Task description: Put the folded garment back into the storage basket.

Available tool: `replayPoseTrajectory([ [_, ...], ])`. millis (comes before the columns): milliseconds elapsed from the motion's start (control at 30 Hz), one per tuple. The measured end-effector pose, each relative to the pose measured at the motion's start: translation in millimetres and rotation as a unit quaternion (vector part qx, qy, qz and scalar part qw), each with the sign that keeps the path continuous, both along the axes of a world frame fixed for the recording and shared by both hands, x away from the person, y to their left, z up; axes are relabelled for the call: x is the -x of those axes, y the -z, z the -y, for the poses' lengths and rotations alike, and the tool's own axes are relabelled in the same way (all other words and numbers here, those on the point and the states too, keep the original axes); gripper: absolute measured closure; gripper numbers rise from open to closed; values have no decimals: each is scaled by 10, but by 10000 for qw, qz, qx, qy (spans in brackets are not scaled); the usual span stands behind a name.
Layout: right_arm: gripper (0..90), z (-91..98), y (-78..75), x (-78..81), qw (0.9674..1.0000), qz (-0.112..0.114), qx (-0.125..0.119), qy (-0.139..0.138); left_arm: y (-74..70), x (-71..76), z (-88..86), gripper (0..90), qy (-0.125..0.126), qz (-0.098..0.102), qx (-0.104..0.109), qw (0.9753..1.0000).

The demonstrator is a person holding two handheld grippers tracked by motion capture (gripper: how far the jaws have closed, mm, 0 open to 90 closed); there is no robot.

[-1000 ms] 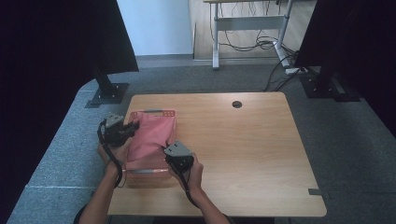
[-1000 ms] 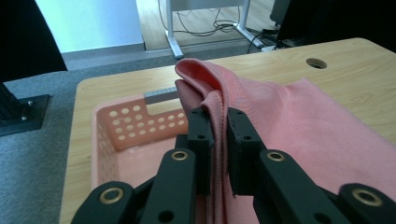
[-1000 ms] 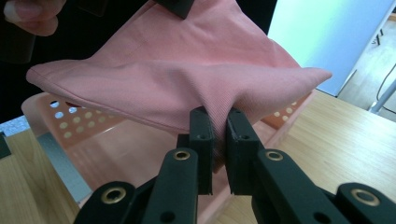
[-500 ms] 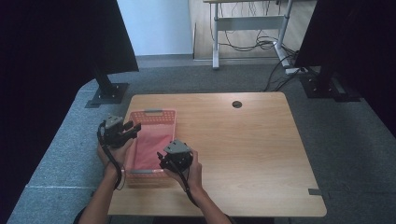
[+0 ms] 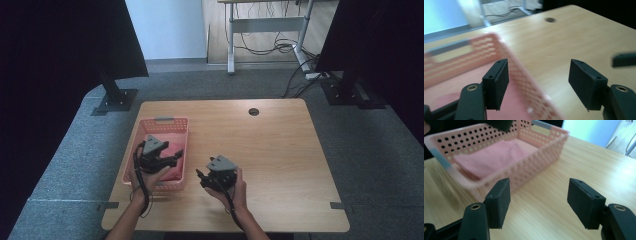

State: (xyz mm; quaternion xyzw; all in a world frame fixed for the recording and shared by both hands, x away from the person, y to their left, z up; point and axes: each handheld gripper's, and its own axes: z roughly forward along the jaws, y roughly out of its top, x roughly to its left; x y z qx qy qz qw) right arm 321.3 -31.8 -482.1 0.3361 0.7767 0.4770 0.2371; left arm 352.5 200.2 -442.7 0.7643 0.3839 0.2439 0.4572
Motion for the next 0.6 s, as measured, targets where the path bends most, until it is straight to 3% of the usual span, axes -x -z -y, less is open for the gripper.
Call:
replayPoseTrajectory([
  [33, 356, 186, 38, 66, 10000, -21, -31, 34, 63, 107, 142, 306, 272, 6, -33, 9996],
  [133, 361, 466, 110, 183, 10000, -55, -36, 73, 144, 216, 273, 295, 490, -26, -31, 9988],
  [200, 364, 647, 181, 260, 9999, -85, -9, 101, 278, 374, 426, 293, 756, -74, -71, 9971],
  [367, 367, 1039, 350, 407, 9993, -275, -146, 221, 454, 568, 546, 290, 998, -171, -1, 9949],
  [400, 367, 1039, 350, 407, 9993, -275, -146, 221, 454, 568, 546, 290, 998, -171, -1, 9949],
  [433, 367, 1149, 411, 459, 9992, -304, -127, 241, 506, 632, 560, 290, 1031, -193, 39, 9945],
  [600, 368, 1318, 509, 553, 9989, -412, 21, 214, 600, 727, 557, 294, 1085, -286, 148, 9936],
])
